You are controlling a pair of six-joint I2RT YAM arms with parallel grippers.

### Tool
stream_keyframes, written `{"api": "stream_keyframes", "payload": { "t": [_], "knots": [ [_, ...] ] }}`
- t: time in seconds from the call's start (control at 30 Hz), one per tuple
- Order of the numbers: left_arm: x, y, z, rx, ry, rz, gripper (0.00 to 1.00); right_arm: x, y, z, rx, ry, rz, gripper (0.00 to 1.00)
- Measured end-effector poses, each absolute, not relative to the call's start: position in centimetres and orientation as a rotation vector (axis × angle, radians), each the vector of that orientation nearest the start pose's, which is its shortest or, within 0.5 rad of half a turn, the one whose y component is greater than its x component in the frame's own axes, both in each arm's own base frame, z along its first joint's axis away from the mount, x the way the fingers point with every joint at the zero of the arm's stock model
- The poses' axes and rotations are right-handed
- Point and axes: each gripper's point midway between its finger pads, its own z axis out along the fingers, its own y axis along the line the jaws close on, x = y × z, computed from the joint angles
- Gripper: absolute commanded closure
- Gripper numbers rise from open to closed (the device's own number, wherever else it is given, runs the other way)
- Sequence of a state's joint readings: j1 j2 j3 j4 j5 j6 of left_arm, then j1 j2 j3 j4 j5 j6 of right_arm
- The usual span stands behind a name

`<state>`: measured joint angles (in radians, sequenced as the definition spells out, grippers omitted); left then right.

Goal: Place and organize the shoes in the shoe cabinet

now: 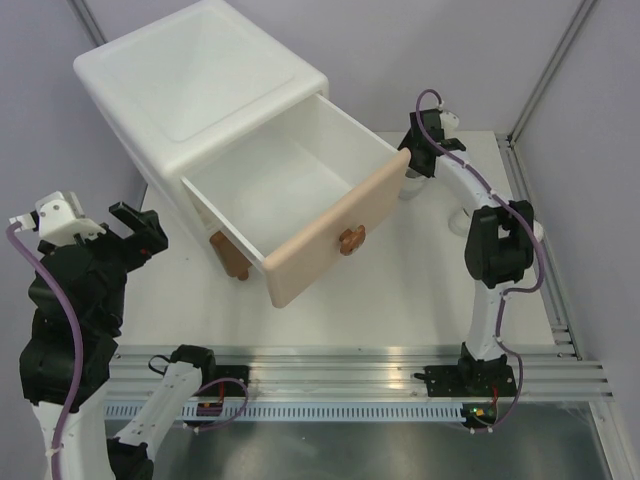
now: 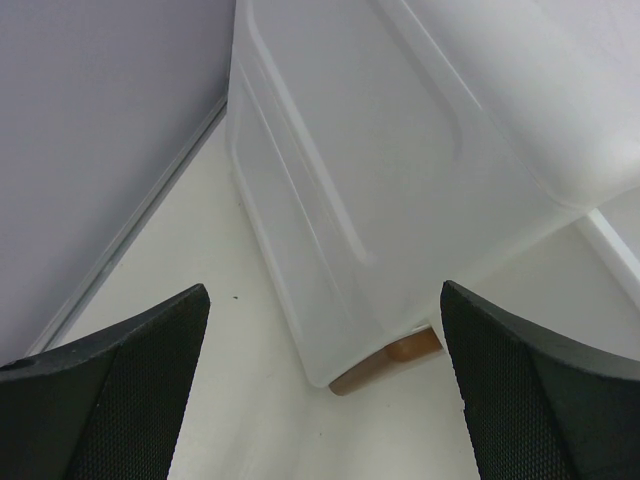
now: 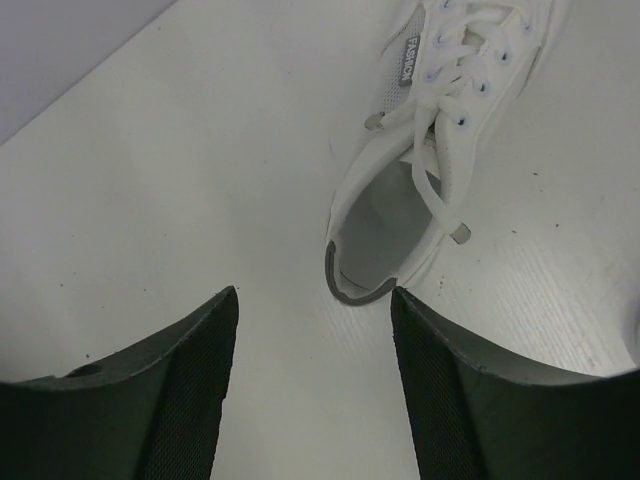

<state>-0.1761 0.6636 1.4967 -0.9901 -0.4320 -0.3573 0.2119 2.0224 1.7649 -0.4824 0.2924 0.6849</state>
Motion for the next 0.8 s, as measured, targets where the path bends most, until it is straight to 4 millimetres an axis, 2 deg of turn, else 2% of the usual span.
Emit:
{"api": "stream_keyframes", "payload": {
  "t": [0.23,0.43,0.6,0.73,0.8],
  "knots": [
    [17.5,3.2,41.3,-0.467,1.681,0.007,0.00,56.5,9.3,10.8,0.746,2.206,0.095,0.39],
    [17.9,3.1,40.5,-0.464,1.705,0.015,0.00,58.8,9.4,9.1,0.801,2.184,0.096,0.42],
    [18.4,3.0,40.0,-0.463,1.727,0.023,0.00,59.7,8.6,7.1,0.855,2.184,0.081,0.49],
    [18.5,3.0,40.0,-0.463,1.730,0.025,0.00,59.8,7.6,6.7,0.887,2.179,0.071,0.57],
    [18.5,3.0,39.9,-0.462,1.732,0.025,0.00,59.8,7.3,6.6,0.900,2.177,0.069,0.65]
  ]
}}
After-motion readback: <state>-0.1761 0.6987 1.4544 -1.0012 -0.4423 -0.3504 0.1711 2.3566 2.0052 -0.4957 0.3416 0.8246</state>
